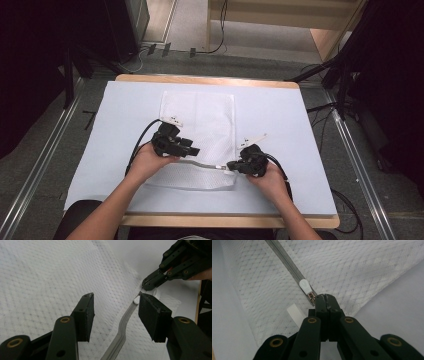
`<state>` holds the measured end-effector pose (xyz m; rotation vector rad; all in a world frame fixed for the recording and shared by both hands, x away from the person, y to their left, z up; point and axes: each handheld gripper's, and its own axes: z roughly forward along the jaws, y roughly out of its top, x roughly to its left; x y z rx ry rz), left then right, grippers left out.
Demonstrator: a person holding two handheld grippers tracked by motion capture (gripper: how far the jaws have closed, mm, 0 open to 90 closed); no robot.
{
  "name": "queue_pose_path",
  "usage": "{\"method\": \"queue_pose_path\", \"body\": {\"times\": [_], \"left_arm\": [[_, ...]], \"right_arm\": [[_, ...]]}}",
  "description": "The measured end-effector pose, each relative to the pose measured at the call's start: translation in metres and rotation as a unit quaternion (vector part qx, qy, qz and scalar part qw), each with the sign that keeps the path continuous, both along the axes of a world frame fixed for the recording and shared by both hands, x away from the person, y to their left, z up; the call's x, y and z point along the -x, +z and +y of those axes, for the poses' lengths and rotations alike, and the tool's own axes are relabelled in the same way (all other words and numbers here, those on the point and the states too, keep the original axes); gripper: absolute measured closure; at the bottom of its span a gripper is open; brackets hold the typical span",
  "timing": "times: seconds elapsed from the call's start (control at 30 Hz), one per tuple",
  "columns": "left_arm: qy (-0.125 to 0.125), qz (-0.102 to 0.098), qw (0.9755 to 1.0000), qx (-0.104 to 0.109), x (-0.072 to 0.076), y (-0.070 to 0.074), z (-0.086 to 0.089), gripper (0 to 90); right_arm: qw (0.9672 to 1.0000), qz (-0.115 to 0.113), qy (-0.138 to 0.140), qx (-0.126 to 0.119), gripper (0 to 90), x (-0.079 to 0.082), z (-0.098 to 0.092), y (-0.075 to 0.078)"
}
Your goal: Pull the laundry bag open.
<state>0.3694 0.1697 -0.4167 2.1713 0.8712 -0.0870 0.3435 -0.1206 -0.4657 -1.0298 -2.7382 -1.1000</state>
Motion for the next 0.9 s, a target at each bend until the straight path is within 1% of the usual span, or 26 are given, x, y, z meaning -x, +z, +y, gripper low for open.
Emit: {"method": "queue_pose_path", "body": {"times": [0.1, 0.17, 0.23, 0.3, 0.4, 0.47, 0.53, 0.57, 0.63, 0.7, 0.73, 0.8, 0.83, 0.9], "left_arm": [[-0.004, 0.002, 1.0000, 0.002, 0.001, -0.001, -0.005, 48.7], [-0.011, 0.008, 0.9999, 0.006, 0.002, -0.002, -0.009, 51.5], [-0.019, 0.005, 0.9998, 0.004, 0.004, -0.003, -0.013, 55.0], [-0.026, -0.005, 0.9996, 0.008, 0.007, -0.003, -0.017, 60.1], [-0.030, 0.002, 0.9994, 0.015, 0.008, -0.006, -0.021, 63.5], [-0.032, 0.010, 0.9994, 0.009, 0.008, -0.009, -0.025, 65.3], [-0.036, 0.015, 0.9992, 0.010, 0.009, -0.012, -0.028, 67.9], [-0.040, 0.014, 0.9990, 0.011, 0.009, -0.013, -0.030, 69.3], [-0.045, 0.019, 0.9987, 0.014, 0.009, -0.015, -0.034, 73.8], [-0.050, 0.020, 0.9985, 0.012, 0.009, -0.018, -0.038, 78.2], [-0.052, 0.021, 0.9984, 0.008, 0.008, -0.020, -0.040, 79.9], [-0.054, 0.026, 0.9982, 0.005, 0.008, -0.022, -0.044, 82.8], [-0.049, 0.025, 0.9985, 0.007, 0.008, -0.024, -0.045, 83.4], [-0.049, 0.029, 0.9983, 0.010, 0.007, -0.025, -0.048, 84.2]], "right_arm": [[0.9999, 0.003, 0.004, -0.010, 90.0, -0.001, -0.002, -0.002], [0.9998, -0.003, 0.010, -0.014, 90.0, -0.001, -0.004, -0.003], [0.9997, -0.012, 0.018, -0.011, 90.0, 0.000, -0.003, -0.003], [0.9995, -0.019, 0.023, -0.006, 90.0, 0.001, -0.002, -0.003], [0.9995, -0.021, 0.022, -0.006, 90.0, 0.001, -0.002, -0.003], [0.9995, -0.022, 0.020, -0.004, 90.0, 0.001, -0.001, -0.003], [0.9995, -0.022, 0.020, -0.004, 90.0, 0.001, -0.001, -0.003], [0.9995, -0.022, 0.020, -0.004, 90.0, 0.001, -0.001, -0.003], [0.9994, -0.023, 0.025, -0.007, 90.0, 0.001, -0.002, -0.003], [0.9992, -0.023, 0.030, -0.013, 90.0, 0.000, -0.004, -0.004], [0.9991, -0.023, 0.031, -0.015, 90.0, 0.000, -0.004, -0.005], [0.9991, -0.022, 0.033, -0.018, 90.0, -0.001, -0.005, -0.005], [0.9991, -0.022, 0.033, -0.019, 90.0, -0.001, -0.005, -0.005], [0.9991, -0.022, 0.033, -0.018, 90.0, -0.001, -0.005, -0.005]]}}
